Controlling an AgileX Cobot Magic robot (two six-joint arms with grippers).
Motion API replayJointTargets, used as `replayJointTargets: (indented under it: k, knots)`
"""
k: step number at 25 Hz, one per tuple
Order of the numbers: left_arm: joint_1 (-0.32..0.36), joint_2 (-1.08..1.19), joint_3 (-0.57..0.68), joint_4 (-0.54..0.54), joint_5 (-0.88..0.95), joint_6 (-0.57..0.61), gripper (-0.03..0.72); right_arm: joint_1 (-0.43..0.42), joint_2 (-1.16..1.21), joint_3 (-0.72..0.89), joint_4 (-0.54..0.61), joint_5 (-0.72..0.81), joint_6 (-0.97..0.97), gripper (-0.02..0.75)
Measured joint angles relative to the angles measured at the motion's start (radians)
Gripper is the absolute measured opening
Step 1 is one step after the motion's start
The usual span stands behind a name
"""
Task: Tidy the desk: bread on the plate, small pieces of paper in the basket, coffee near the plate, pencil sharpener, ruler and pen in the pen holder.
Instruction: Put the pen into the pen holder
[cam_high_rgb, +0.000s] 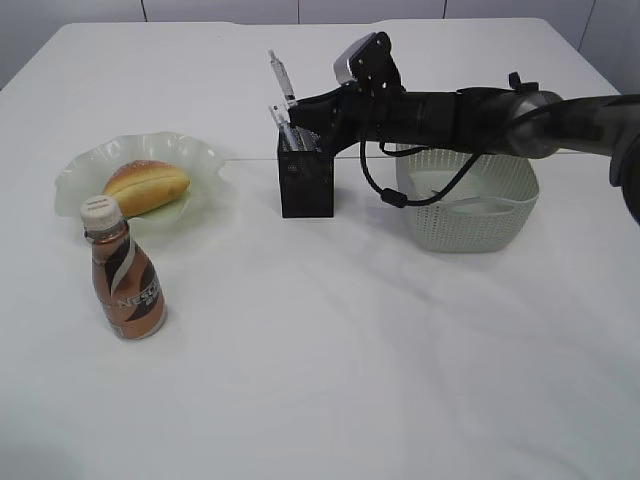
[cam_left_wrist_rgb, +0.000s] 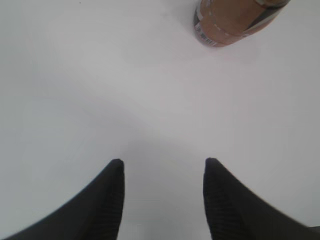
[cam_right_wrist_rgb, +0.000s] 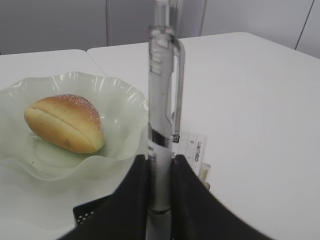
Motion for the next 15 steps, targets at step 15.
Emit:
replayJointTargets:
  k: [15]
  knots:
    - [0.0,0.0,0.0,0.0,0.0,0.0,0.379,-0.001,0.022,0.0,0.002,0.0,0.081,0.359]
